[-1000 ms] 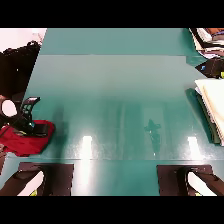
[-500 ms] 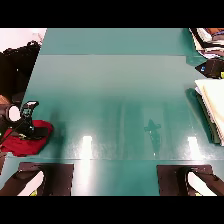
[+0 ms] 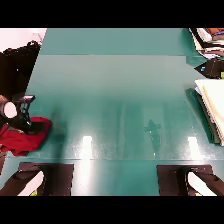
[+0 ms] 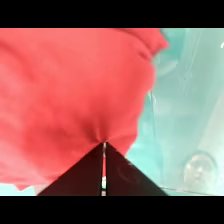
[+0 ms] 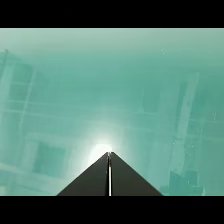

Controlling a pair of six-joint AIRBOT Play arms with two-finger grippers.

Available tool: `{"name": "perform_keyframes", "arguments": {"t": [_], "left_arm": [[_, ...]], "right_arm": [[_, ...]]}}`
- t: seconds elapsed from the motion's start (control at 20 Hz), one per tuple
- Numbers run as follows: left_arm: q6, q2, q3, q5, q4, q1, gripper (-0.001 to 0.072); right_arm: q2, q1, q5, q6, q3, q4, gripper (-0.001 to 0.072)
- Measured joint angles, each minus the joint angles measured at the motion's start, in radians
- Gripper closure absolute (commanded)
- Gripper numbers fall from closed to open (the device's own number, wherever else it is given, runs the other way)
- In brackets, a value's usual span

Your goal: Fold the shirts.

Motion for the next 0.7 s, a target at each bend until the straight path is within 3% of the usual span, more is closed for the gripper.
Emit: {"name": "perform_keyframes", "arguments": {"t": [0.35, 0.7], "left_arm": [[0.053, 0.000, 0.346, -0.106, -0.084, -0.045, 0.0682], [0.032, -0.033, 0.879, -0.064, -0.159, -0.376, 0.0684]], "right_arm": [[0.000, 0.000, 0.000, 0.000, 0.000, 0.000, 0.0694], [0.018, 0.000, -0.045, 0.000, 0.001, 0.006, 0.0694]]}}
